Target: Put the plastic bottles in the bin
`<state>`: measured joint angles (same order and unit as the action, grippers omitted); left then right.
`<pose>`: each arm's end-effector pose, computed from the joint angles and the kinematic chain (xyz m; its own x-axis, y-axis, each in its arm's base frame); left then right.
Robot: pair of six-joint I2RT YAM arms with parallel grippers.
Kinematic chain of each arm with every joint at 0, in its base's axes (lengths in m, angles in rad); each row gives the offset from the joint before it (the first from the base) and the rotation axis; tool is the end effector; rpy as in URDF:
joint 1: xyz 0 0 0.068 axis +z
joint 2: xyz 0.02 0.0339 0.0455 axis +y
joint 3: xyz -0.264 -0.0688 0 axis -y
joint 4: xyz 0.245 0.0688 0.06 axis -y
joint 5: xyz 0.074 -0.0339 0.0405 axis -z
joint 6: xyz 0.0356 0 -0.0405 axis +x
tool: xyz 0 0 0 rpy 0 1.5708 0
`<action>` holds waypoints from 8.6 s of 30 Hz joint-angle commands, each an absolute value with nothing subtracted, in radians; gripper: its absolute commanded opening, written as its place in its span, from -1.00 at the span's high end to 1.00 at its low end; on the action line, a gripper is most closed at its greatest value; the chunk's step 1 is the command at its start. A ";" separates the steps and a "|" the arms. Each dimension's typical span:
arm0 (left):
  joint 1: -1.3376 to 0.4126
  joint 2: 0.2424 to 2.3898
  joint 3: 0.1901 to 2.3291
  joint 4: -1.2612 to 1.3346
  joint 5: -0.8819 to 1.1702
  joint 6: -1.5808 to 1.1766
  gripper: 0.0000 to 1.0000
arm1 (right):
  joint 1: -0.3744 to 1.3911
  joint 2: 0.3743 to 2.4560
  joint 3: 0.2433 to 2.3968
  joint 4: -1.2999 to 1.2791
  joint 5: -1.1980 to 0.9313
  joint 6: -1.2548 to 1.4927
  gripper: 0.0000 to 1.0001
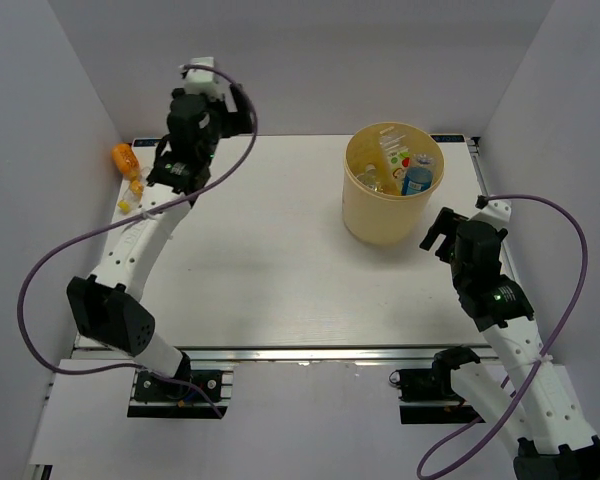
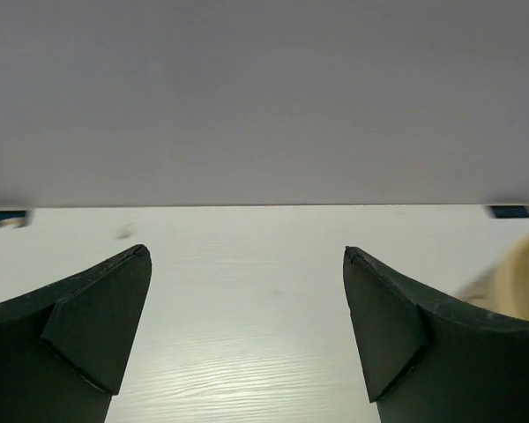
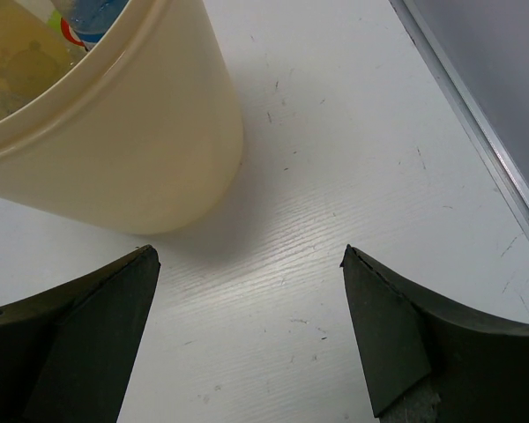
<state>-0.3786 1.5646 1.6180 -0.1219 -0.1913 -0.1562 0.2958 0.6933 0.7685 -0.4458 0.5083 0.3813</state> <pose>0.3449 -0.1299 0.4430 -0.0919 -0.1278 -0.9875 0.1745 0.9743 -0.1423 0.1530 0.0285 0.3224 -0.2548 0.2622 -0.9308 0.2953 0.9377 0.1833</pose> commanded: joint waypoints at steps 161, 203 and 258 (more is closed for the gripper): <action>0.331 2.641 2.278 0.051 -0.267 0.112 -0.96 | 0.291 0.661 0.992 -0.393 0.831 0.313 -0.79; 0.350 2.559 2.163 -0.316 -0.187 0.314 -0.96 | 0.291 0.759 1.088 -0.370 0.839 0.206 -0.79; -0.406 1.818 1.822 -0.095 -0.002 -0.262 1.00 | 0.290 0.669 0.835 -0.238 0.511 0.233 -0.79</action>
<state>-0.3573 1.9041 1.8725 -0.1780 -0.0940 -0.1127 0.2939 0.6853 0.8356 -0.2047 0.6815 0.1398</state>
